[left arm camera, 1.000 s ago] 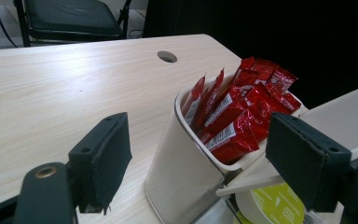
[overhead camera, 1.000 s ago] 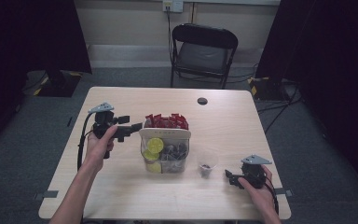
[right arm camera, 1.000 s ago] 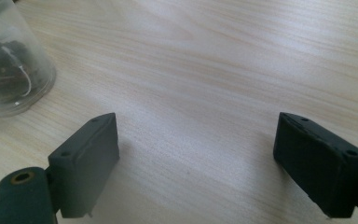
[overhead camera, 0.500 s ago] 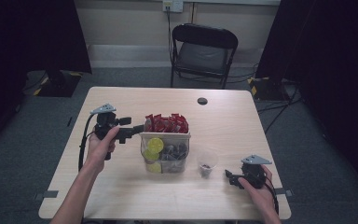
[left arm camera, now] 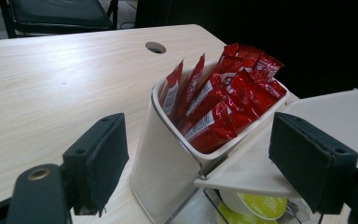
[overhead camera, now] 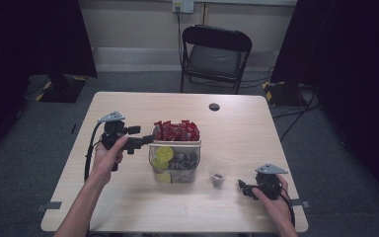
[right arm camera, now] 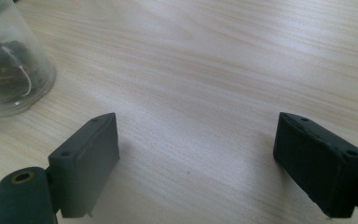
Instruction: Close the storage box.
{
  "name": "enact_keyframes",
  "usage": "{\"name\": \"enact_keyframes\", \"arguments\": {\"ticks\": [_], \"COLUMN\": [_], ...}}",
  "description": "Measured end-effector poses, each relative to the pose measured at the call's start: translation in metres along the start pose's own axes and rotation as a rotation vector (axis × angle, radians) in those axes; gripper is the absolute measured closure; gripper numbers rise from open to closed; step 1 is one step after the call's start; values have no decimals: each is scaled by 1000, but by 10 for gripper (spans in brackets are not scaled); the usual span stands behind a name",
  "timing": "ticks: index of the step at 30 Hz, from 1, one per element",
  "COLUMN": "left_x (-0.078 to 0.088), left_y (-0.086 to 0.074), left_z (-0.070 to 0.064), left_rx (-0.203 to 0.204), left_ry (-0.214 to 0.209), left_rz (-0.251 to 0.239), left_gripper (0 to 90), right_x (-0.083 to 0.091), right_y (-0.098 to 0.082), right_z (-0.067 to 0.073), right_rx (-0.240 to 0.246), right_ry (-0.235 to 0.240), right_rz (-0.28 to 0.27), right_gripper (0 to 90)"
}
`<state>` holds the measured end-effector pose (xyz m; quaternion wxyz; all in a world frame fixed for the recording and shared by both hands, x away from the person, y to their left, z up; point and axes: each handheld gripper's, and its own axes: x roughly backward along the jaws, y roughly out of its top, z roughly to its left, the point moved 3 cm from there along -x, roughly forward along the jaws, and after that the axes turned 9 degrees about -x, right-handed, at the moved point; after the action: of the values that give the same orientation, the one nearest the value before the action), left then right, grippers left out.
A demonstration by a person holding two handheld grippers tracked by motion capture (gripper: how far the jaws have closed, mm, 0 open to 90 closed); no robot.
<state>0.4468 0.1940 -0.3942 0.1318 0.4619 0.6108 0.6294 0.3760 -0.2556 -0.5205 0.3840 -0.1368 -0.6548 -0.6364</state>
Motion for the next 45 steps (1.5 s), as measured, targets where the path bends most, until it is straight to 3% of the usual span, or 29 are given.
{"name": "enact_keyframes", "arguments": {"ticks": [10, 25, 35, 45], "left_x": [-4, -9, -13, -15], "left_y": [1, -13, -17, -27], "left_z": [-7, -15, -19, -17], "left_rx": [-16, -54, -70, -80], "left_ry": [-9, -18, -31, -15], "left_rz": [18, 83, 101, 142], "left_gripper": [158, 158, 158, 159], "right_x": [0, 0, 0, 0], "right_y": [0, 0, 0, 0], "right_z": [0, 0, 0, 0], "right_rx": [0, -1, 0, 0], "right_ry": [0, 0, 0, 0], "right_rz": [0, 0, 0, 0], "right_gripper": [136, 136, 136, 136]}}
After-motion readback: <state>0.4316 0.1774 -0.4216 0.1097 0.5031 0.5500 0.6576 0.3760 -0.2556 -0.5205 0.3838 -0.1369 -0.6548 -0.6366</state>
